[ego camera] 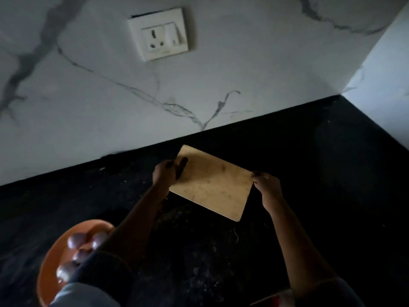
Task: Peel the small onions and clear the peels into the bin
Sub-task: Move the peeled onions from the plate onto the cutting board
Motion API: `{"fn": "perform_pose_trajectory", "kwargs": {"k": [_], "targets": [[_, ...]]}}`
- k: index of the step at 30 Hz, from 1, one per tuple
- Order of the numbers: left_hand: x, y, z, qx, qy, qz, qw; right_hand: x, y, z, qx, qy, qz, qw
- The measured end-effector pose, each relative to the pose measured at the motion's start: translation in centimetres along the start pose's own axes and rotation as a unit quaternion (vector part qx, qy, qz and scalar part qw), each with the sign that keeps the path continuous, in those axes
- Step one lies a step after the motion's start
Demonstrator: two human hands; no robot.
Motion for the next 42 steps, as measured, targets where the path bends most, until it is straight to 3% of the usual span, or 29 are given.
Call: {"fn": "perform_pose_trajectory", "kwargs": {"k": [5, 8, 11, 14, 18, 24, 37, 42], "targets": [[-6.9, -0.5, -6.4, -0.077, 0.005, 0.087, 0.993, 8.3, -1.1, -3.7, -0.047, -0.048, -0.084, 0.994], [-9.3, -3.2, -8.9, -0.1, -0.097, 0.124, 0.982, 11.9, -2.6, -5.0, -0.077, -0.072, -0.103, 0.989], [-11.4, -7.0, -11.1, -0.102, -0.142, 0.17, 0.97, 15.2, -4.7, -5.0, -0.073, -0.083, -0.123, 0.986], [-12.6, -9.6, -13.5, -0.075, -0.104, 0.199, 0.972, 17.2, -6.8, -4.5, -0.082, -0.113, -0.131, 0.981], [-13.2, -11.1, -16.0, -0.109, -0.024, 0.196, 0.974, 17.2, -8.4, -3.3, -0.084, -0.176, -0.115, 0.974], [-12.5, -12.8, -14.4, -0.065, 0.073, 0.185, 0.978, 15.4, -8.5, -2.4, -0.102, -0.237, -0.096, 0.961], [-11.1, -11.3, -15.3, -0.076, 0.121, 0.152, 0.978, 14.5, -8.9, -1.6, -0.184, -0.34, -0.118, 0.915], [-11.5, -12.1, -14.5, -0.011, 0.105, 0.13, 0.986, 15.5, -10.9, -2.8, -0.237, -0.353, -0.171, 0.889]]}}
Point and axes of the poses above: each hand's wrist, its own y-axis towards the middle knuckle, its own x-axis out of the palm, z = x × y, the point moved 5 cm from there along y, towards the middle knuckle, and after that the axes turned 7 degrees about -x, right-handed, at the moved point
